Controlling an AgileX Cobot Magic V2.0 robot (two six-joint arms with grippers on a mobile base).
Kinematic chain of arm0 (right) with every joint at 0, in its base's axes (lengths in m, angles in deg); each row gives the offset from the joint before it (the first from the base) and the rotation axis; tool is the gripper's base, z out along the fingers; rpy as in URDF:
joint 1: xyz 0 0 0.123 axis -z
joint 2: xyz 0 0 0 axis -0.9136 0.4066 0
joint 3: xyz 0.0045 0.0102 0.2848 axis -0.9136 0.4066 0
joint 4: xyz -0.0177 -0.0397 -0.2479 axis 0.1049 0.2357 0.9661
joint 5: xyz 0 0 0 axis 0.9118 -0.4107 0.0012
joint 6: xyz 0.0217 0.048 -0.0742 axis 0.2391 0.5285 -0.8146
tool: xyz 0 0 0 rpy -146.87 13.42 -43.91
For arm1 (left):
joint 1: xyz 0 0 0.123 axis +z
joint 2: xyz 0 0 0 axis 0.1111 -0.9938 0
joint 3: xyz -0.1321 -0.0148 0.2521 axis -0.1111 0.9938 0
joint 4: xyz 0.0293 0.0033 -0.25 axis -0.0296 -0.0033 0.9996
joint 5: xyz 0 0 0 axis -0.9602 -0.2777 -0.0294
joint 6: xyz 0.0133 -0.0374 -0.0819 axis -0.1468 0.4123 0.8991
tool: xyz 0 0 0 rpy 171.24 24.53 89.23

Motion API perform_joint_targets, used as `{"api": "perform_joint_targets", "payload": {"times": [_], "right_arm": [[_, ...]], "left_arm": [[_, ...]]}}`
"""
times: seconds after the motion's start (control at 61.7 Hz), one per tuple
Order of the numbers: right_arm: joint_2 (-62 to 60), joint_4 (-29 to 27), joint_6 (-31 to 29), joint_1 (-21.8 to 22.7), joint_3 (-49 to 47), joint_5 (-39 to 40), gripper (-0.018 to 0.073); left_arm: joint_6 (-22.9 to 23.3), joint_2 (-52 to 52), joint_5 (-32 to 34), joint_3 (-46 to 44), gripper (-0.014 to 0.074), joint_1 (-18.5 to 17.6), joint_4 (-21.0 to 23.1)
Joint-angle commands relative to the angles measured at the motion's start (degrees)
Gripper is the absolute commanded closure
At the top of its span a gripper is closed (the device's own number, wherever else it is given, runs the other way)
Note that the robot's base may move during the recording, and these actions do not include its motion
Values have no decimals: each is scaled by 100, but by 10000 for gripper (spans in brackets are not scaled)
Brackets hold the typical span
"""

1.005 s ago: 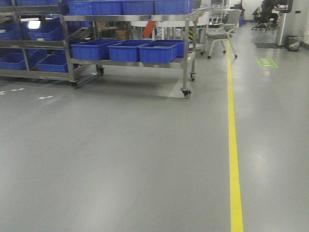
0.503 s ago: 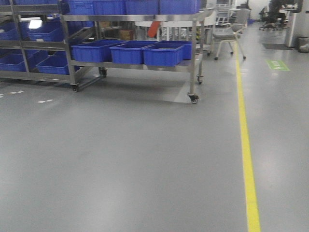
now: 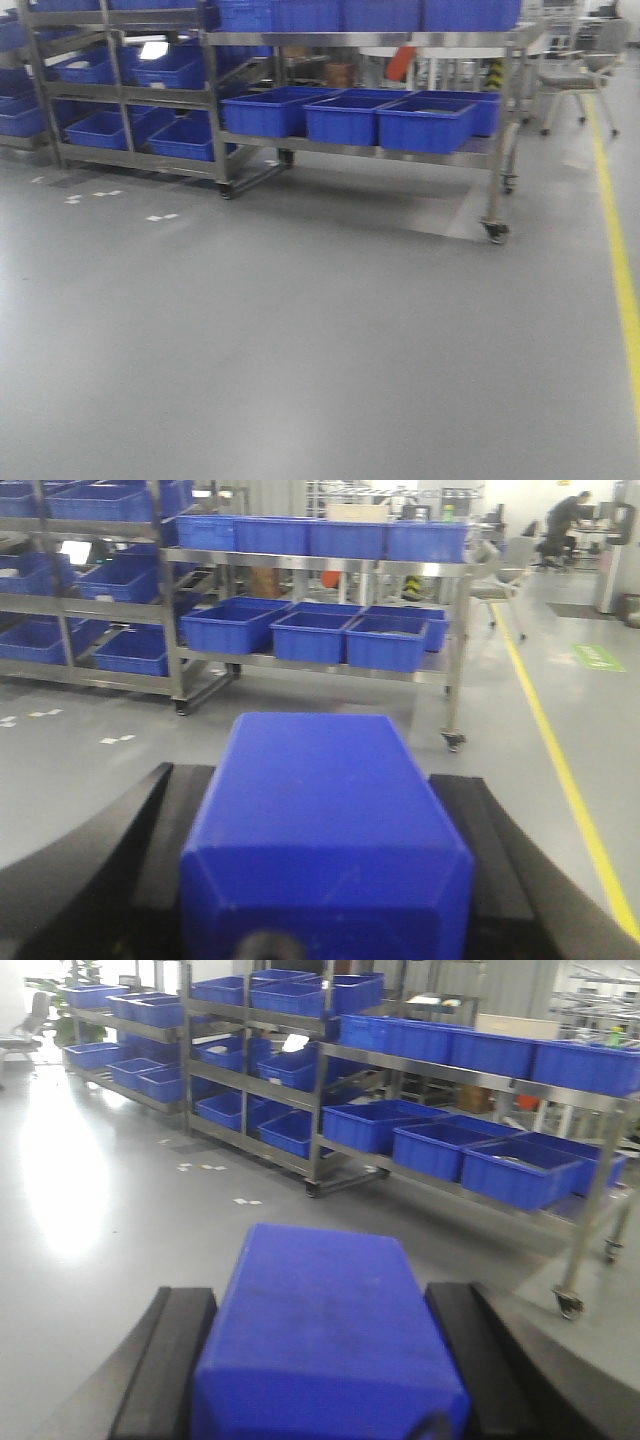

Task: Pick and sort blue part to right shelf
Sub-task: 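Drive the base away from the table holding both blocks, then drive the base to the rack of blue bins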

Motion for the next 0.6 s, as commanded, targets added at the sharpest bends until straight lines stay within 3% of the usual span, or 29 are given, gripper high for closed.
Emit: {"api": "perform_joint_targets", "payload": {"times": [0.0,0.584], "right_arm": [[78,82,-55,6,-156,556,370],[78,82,-55,6,-156,557,370]], "left_arm": [[-3,-75,477,-153,263,2,-25],[-3,-75,477,-153,263,2,-14]]}}
